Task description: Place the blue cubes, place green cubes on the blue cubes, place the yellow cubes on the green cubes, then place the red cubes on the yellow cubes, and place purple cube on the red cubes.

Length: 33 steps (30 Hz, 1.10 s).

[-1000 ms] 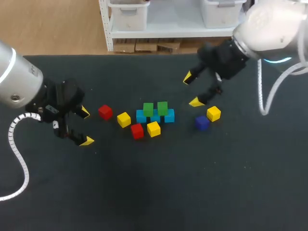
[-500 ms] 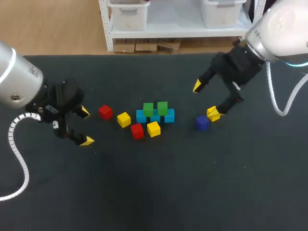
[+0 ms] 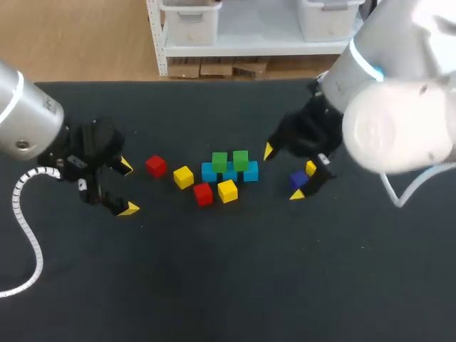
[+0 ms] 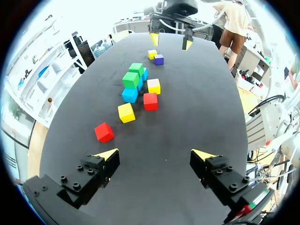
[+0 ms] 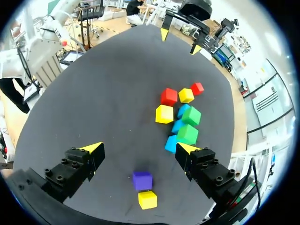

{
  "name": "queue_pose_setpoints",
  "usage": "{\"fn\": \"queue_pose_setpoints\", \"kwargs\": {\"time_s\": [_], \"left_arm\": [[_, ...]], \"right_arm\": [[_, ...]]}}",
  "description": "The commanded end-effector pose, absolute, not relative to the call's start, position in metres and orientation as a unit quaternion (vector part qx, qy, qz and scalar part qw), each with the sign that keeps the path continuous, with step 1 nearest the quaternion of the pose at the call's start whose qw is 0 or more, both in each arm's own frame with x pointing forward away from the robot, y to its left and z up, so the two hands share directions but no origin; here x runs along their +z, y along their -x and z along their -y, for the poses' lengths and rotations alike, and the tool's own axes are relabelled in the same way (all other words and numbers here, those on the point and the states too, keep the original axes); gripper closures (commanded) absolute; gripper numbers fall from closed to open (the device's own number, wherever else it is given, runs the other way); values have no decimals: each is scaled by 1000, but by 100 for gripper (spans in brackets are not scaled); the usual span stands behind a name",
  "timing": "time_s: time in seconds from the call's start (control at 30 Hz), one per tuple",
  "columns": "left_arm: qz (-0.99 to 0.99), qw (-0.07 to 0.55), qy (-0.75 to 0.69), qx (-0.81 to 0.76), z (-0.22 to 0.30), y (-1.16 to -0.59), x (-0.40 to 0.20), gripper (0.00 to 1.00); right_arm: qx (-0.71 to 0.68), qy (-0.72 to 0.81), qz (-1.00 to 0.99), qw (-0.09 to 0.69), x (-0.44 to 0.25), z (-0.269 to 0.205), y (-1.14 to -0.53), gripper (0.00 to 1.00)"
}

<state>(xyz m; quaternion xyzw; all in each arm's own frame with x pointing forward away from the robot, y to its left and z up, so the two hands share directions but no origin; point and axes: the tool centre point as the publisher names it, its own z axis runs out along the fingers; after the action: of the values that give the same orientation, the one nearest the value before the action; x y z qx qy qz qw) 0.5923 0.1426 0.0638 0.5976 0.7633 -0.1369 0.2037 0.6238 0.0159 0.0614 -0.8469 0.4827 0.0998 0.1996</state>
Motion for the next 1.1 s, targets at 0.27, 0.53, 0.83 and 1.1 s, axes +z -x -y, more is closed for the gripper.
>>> {"fn": "queue_pose_setpoints", "kwargs": {"time_s": [0.27, 0.53, 0.83, 1.1], "left_arm": [[-762, 206, -598, -139, -144, -592, 63, 0], [-762, 206, -598, -139, -144, -592, 63, 0], [-762, 206, -598, -139, -144, -592, 63, 0], [-762, 206, -598, -139, -144, -592, 63, 0]], "right_arm": [[82, 863, -460, 193, 43, -54, -617, 0], [87, 875, -439, 185, 33, -77, -614, 0], [82, 877, -440, 174, 20, -92, -618, 0], [73, 879, -440, 167, 11, -100, -623, 0]]}}
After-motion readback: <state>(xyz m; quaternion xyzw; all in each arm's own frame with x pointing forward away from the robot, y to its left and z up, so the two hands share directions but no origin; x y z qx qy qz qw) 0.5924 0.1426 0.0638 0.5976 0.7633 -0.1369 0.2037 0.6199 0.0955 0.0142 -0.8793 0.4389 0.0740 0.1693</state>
